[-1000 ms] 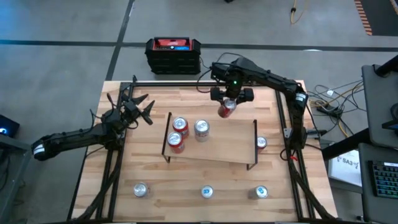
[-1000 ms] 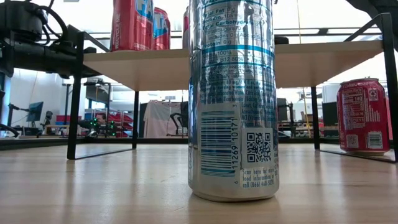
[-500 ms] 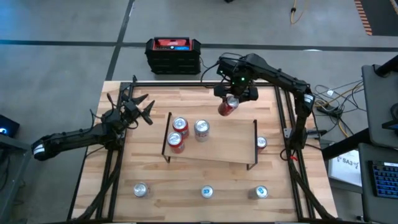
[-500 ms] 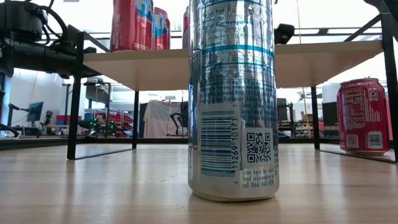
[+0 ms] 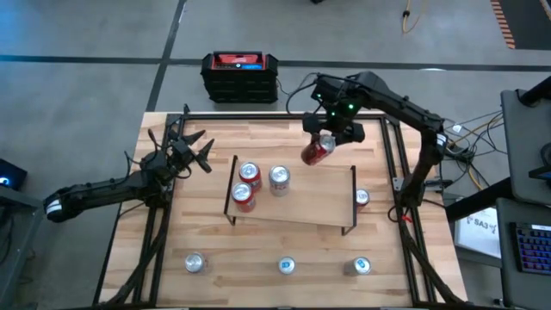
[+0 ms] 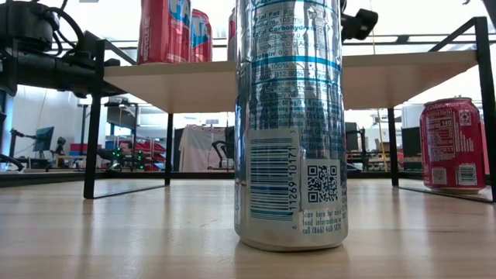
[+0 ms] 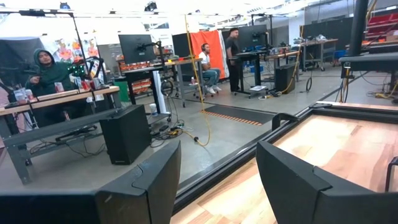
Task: Place canned beverage on shelf
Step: Put the top red soda can on the shelf
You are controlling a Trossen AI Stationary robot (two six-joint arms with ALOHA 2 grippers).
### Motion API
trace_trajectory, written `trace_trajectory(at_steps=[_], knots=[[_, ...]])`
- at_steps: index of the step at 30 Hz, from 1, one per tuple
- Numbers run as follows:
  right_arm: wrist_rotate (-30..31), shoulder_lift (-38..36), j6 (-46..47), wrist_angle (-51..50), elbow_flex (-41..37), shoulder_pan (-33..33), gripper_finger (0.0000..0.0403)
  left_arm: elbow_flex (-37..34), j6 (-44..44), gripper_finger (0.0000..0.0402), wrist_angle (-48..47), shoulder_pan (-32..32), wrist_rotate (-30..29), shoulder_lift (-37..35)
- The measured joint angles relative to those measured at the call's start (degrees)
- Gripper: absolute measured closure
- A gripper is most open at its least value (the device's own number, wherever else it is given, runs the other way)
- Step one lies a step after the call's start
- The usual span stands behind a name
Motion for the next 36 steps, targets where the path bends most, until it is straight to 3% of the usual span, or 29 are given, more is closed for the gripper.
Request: trace_trajectory(at_steps=[8,21,30,36], knots=[[-3.5,-2.3,3.9,0.0,-4.5,3.5,0.0097,0.0,0.0,0.0207,0.0,0.0,0.0,0.0],[-3.2,-10.7,13.8,-0.1,-15.2,7.7,0.0097,0.0,0.0,0.0207,0.0,0.0,0.0,0.0],[-0.9,-10.6,20.4,0.0,-17.8,8.2,0.0097,0.0,0.0,0.0207,0.0,0.0,0.0,0.0],[-0.4,-10.4,20.1,0.2,-18.6,8.3,0.0096,0.0,0.0,0.0207,0.0,0.0,0.0,0.0]])
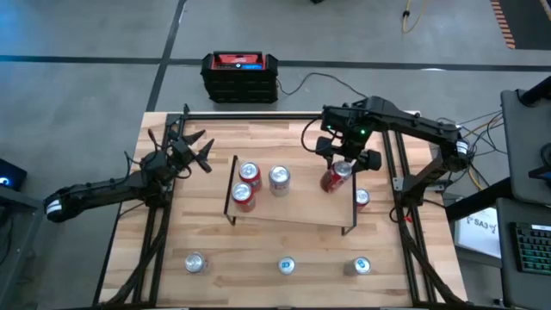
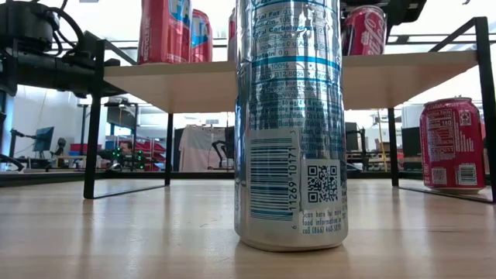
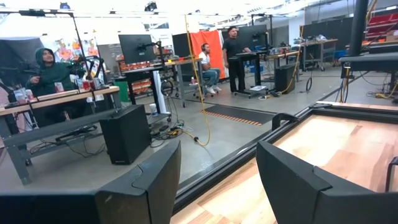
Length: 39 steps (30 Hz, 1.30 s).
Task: Place canned beverage on shelf
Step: Put the top red soda can on the shelf, then move the red soda can to the bottom right of the table
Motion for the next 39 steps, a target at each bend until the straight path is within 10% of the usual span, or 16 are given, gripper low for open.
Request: trace_trajectory(at_steps=[26,39], knots=[[2.7,0.1,-1.9,-0.2,0.1,0.8,0.0034,0.0,0.0,0.0207,0.0,0.0,0.0,0.0],[15.6,-0.6,-7.6,0.1,1.0,-0.6,0.0034,0.0,0.0,0.0207,0.0,0.0,0.0,0.0]])
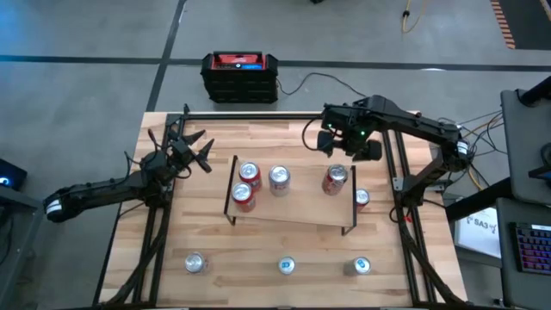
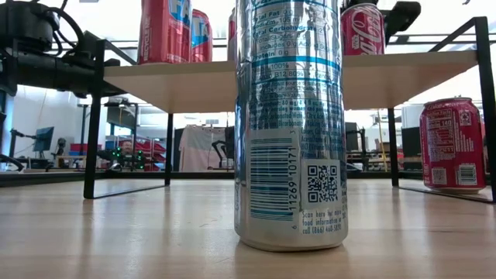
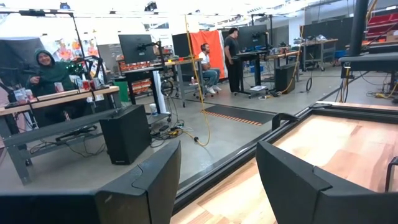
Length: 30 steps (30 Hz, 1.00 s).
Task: Place canned beverage on shelf
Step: Move the red soda can to the bottom right of the table
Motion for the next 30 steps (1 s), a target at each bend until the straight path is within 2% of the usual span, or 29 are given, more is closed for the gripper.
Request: trace_trajectory(at_steps=[3,12,27,30], knots=[[3.1,-1.1,-2.0,0.6,0.0,-1.3,0.0034,0.0,0.0,0.0207,0.0,0.0,0.0,0.0],[3.2,-7.5,-4.8,-0.1,-0.4,-3.2,0.0034,0.0,0.0,0.0207,0.0,0.0,0.0,0.0],[2.9,-15.7,8.1,-0.3,-13.4,-3.4,0.0034,0.0,0.0,0.0207,0.0,0.0,0.0,0.0],[0.2,-16.7,9.6,-0.3,-16.3,-3.4,0.0035,0.0,0.0,0.0207,0.0,0.0,0.0,0.0]])
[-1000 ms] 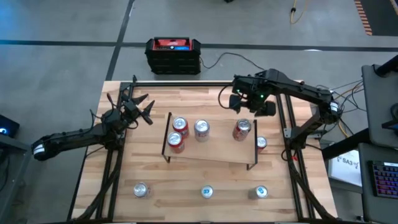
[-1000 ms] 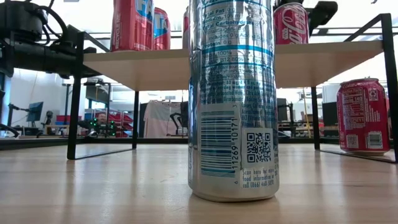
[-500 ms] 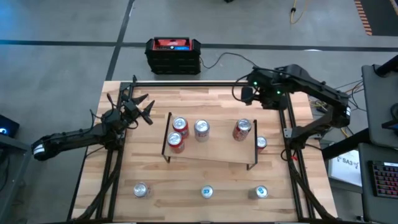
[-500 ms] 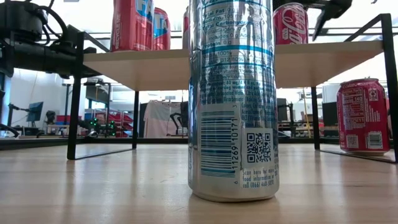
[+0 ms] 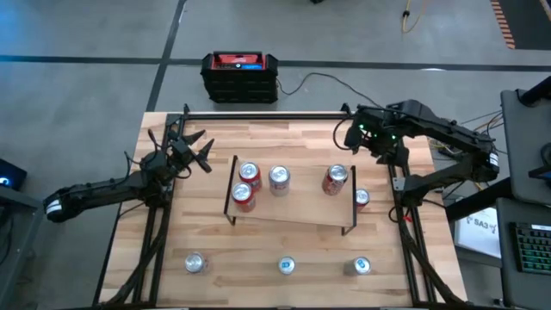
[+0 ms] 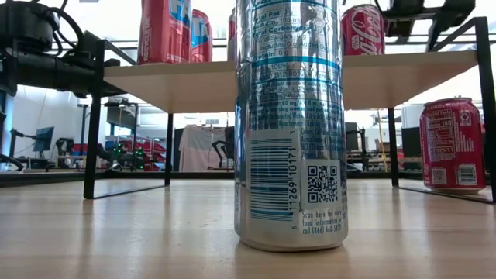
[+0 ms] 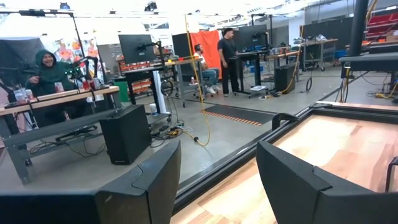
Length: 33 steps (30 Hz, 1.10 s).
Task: Place canned beverage on shelf
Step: Move the red soda can to the bottom right of the table
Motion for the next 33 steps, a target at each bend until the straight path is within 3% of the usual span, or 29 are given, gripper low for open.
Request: trace_trajectory(at_steps=[5,24,33], knots=[[-6.7,-0.5,0.7,0.0,-4.3,0.0,0.0035,0.0,0.0,0.0207,0.0,0.0,0.0,0.0],[-6.6,-4.3,4.0,0.1,-15.8,0.0,0.0035,0.0,0.0,0.0207,0.0,0.0,0.0,0.0],[-6.0,-5.3,7.5,1.2,-16.5,0.0,0.0035,0.0,0.0,0.0207,0.0,0.0,0.0,0.0]])
